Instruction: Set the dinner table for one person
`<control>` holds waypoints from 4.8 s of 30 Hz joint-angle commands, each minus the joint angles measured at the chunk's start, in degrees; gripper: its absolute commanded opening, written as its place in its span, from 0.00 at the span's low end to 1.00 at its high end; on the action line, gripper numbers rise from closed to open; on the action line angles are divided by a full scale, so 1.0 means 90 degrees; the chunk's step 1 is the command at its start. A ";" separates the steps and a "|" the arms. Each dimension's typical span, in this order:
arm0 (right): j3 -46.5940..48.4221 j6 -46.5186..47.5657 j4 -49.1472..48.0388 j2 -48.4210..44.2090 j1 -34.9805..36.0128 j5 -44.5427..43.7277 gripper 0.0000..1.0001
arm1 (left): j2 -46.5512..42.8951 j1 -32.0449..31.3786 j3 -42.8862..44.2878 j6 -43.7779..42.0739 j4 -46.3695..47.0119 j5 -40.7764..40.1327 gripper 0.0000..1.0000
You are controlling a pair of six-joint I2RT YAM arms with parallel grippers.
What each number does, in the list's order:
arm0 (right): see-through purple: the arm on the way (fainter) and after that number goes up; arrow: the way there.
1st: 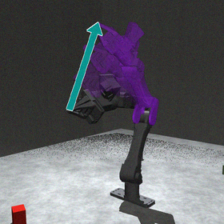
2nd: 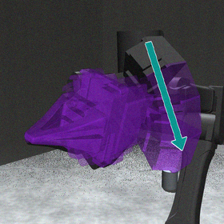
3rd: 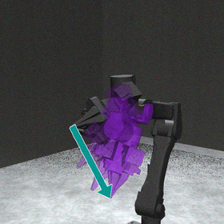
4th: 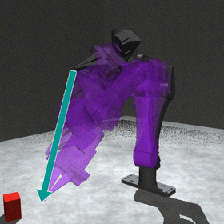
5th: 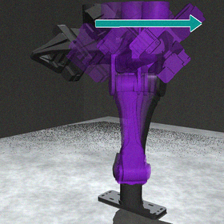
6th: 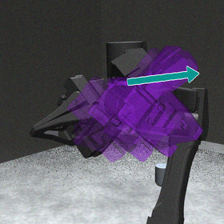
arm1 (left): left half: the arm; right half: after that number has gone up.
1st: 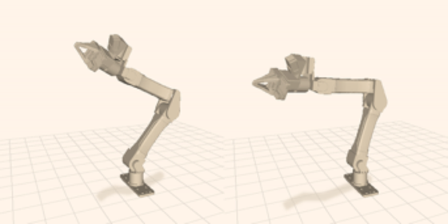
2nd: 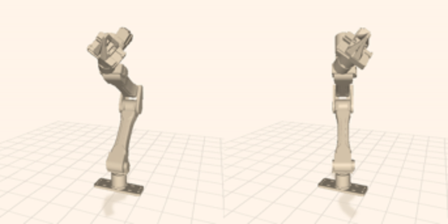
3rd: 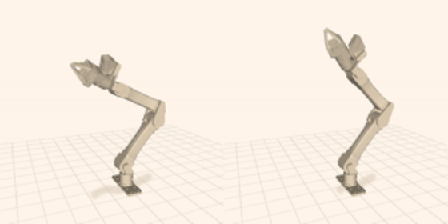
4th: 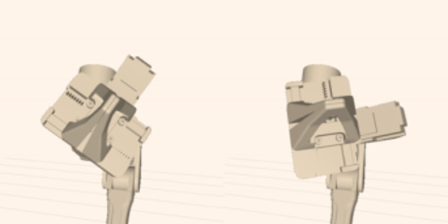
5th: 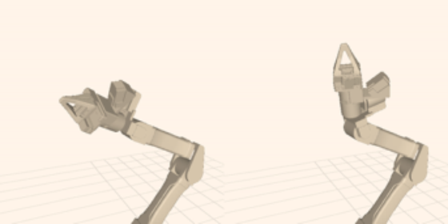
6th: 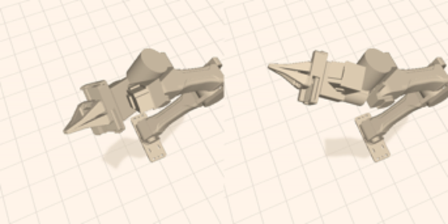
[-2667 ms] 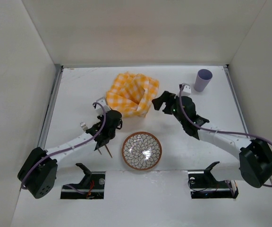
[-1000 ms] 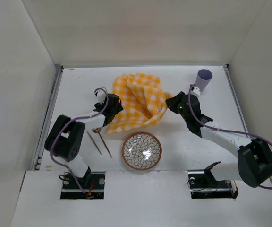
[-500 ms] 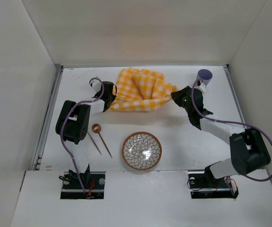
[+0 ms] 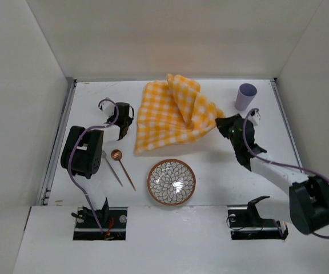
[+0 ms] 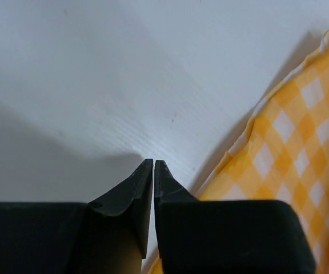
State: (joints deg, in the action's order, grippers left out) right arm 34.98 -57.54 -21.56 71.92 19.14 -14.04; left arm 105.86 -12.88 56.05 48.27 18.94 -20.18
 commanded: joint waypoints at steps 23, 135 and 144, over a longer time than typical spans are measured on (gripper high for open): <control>-0.1221 0.0435 0.2894 -0.2610 0.0681 -0.1867 0.73 | 0.0658 -0.0526 0.1193 -0.1125 -0.0288 0.1149 0.50; -0.1243 0.0465 0.1163 -0.0616 0.3220 0.3035 0.07 | -0.6118 -0.1640 -0.3317 -0.0774 -0.0689 -0.0804 0.50; 0.1306 0.1061 0.1195 -0.0025 0.2246 0.3054 0.08 | -0.5865 -0.1288 -0.3474 -0.0491 -0.0064 -0.0521 0.51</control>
State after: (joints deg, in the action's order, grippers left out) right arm 36.73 -48.14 0.99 69.41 44.29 12.84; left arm 52.34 -25.36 25.50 43.00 13.54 -26.22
